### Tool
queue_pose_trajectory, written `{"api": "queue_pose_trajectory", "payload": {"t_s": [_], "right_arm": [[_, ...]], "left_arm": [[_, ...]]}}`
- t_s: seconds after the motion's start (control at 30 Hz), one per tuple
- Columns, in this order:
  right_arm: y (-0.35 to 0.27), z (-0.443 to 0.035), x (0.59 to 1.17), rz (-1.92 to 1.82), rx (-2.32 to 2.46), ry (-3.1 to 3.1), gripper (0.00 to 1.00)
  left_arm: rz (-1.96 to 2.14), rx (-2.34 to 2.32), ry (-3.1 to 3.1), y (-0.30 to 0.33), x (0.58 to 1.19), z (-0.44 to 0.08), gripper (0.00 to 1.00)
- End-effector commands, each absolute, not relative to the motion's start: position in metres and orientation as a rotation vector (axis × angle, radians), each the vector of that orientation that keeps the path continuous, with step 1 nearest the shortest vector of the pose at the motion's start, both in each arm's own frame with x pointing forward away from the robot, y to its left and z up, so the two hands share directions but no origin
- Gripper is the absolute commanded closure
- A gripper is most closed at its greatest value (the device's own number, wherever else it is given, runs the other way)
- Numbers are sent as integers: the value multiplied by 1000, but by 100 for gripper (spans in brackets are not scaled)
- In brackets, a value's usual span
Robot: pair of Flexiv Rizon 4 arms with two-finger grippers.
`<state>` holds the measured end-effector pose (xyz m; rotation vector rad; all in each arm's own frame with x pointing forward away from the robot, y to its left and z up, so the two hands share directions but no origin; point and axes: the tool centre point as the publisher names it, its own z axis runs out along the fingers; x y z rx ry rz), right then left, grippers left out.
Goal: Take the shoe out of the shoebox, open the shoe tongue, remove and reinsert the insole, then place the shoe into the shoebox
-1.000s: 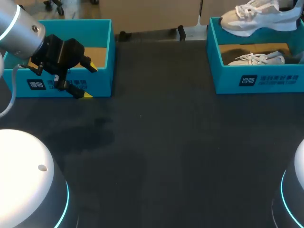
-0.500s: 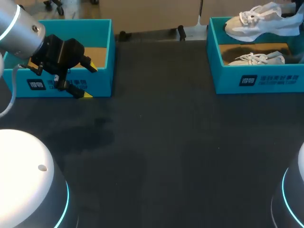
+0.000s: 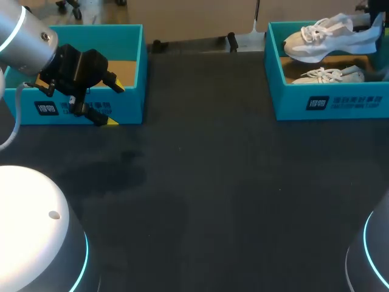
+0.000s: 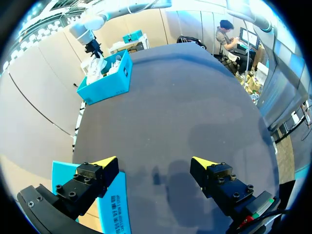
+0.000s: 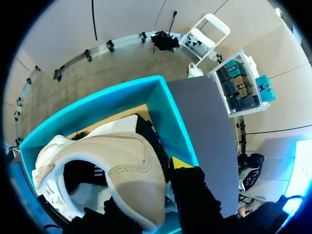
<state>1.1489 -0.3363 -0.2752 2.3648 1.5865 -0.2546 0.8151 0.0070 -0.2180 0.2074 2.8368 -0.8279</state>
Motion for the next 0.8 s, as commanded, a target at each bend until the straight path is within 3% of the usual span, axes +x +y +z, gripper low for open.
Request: {"api": "queue_pose_trajectory", "payload": {"t_s": [0.03, 0.8], "right_arm": [[-335, -288, 1162, -273, 2372, 1588, 100], [-333, -337, 1179, -268, 2353, 1591, 100]], "left_arm": [[-822, 208, 2839, 7, 815, -218, 0], [-822, 208, 2839, 7, 815, -218, 0]]}}
